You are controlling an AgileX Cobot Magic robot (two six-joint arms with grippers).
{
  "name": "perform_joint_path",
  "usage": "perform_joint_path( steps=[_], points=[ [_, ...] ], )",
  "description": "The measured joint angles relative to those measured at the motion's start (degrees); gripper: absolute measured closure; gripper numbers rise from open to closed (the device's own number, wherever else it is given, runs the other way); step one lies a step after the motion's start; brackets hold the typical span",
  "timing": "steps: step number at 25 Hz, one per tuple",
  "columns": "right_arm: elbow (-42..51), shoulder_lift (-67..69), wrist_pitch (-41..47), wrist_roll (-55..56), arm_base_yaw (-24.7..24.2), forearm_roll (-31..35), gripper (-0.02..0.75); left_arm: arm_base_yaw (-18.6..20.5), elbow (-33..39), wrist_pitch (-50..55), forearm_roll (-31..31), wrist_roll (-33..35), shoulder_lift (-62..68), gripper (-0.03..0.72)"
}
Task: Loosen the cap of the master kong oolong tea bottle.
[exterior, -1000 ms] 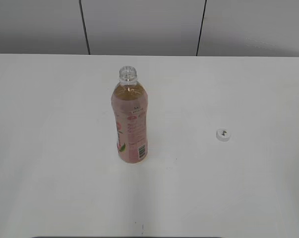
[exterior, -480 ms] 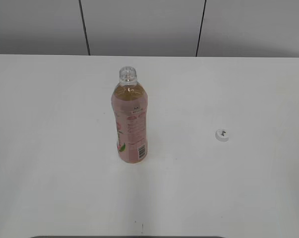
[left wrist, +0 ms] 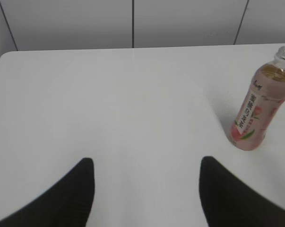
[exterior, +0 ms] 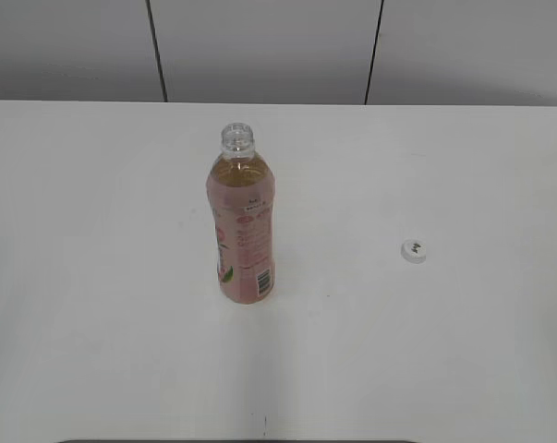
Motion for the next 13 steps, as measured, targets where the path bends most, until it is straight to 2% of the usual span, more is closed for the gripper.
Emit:
perform_joint_path(
  steps=[3,13],
  points=[
    [0.0,0.0,0.0,0.0,-0.1,0.0,0.236,1.1,0.0,0.0,0.0,0.0,0.0,0.253],
    [0.0,0.0,0.0,0.0,-0.1,0.0,0.237,1.1,0.0,0.0,0.0,0.0,0.0,0.254]
  ],
)
